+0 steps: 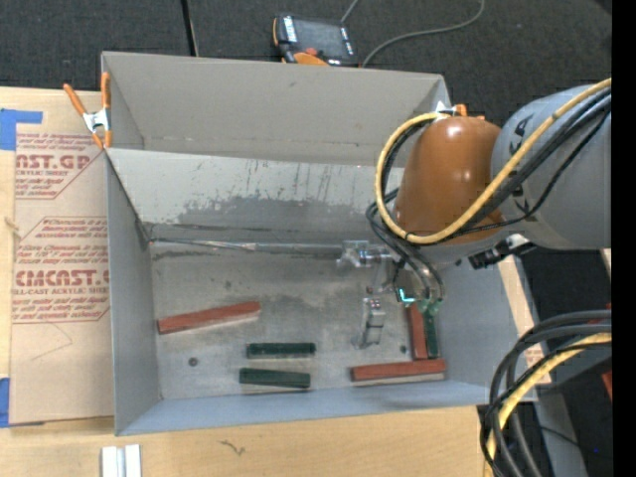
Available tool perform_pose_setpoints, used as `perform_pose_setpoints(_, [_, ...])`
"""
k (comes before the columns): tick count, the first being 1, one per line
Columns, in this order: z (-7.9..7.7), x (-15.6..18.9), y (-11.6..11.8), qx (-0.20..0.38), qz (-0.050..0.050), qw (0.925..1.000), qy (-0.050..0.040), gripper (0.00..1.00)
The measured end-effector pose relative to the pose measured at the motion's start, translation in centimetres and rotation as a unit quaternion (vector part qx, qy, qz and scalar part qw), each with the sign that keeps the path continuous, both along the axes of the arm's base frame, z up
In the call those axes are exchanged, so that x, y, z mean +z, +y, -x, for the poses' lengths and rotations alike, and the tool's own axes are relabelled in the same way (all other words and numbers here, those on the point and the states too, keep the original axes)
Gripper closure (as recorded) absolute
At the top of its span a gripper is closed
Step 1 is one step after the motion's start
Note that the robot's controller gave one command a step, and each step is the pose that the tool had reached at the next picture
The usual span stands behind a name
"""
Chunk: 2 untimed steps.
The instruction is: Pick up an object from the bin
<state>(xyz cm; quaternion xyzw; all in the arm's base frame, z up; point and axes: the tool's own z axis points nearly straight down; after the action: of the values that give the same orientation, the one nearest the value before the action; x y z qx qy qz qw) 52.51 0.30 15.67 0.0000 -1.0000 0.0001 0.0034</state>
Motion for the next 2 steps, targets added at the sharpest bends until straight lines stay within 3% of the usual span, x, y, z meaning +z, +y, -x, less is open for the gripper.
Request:
perform_pose_setpoints(1, [1.1,-8.8,12.8,0.094,-0.001,0.9955,-0.0039,0.00])
perform_pose_setpoints(2, [-0.5,-5.6,21.0,0.213,-0.002,0.9770,-0.0055,0.00])
